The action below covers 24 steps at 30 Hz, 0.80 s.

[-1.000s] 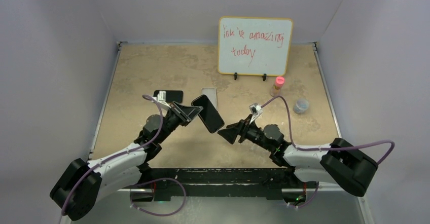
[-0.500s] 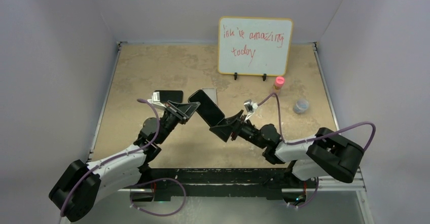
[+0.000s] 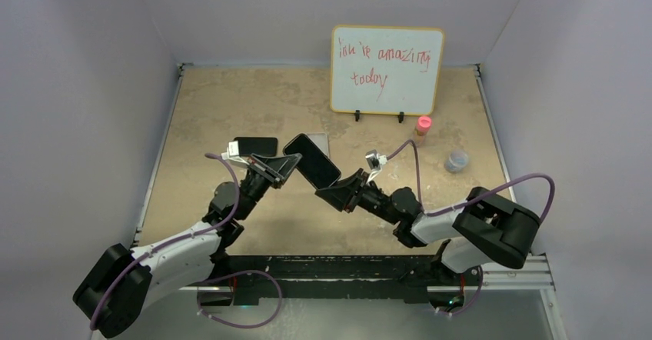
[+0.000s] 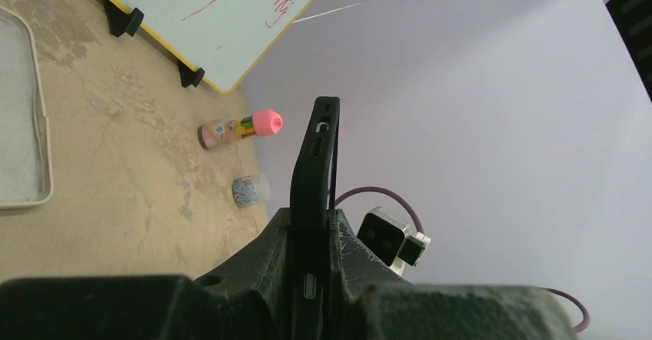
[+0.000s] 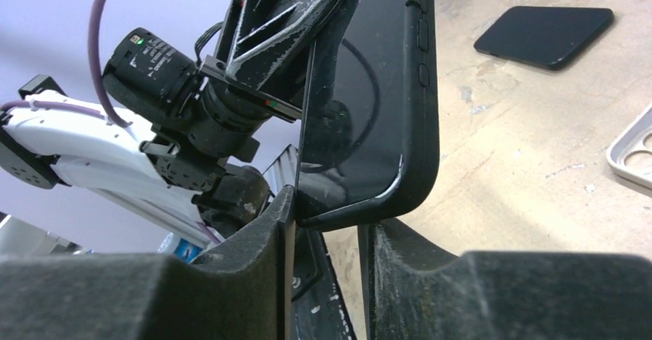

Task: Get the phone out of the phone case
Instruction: Remove the phone case from the phone.

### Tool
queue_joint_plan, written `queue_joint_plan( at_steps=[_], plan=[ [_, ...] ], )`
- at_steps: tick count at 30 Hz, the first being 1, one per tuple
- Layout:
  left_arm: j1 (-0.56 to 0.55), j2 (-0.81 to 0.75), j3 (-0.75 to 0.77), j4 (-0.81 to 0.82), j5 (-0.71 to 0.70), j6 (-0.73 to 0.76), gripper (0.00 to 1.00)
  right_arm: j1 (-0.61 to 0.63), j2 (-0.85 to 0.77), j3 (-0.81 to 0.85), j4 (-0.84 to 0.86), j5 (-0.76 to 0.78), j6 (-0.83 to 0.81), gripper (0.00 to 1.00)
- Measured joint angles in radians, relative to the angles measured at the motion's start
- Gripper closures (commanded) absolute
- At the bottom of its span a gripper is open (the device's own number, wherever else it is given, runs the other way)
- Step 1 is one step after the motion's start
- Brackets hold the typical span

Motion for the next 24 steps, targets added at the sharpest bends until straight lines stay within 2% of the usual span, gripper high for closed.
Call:
queue_joint_plan(
  at_steps=[6,12,24],
  plan=[
    [0.000,0.000,0.000,0.016,0.012,-0.031,1.00,0.001,0.013,0.000,0.048,-0.039,-0.039,0.85],
    [0.002,-0.001,0.007,0.005,0.026,-0.048,1.00,0.001,-0.023,0.000,0.020,-0.045,-0.155,0.86],
    [0.032,0.015,0.047,-0.037,0.124,-0.061,1.00,0.013,-0.180,0.004,-0.200,-0.047,-0.490,0.87]
  ],
)
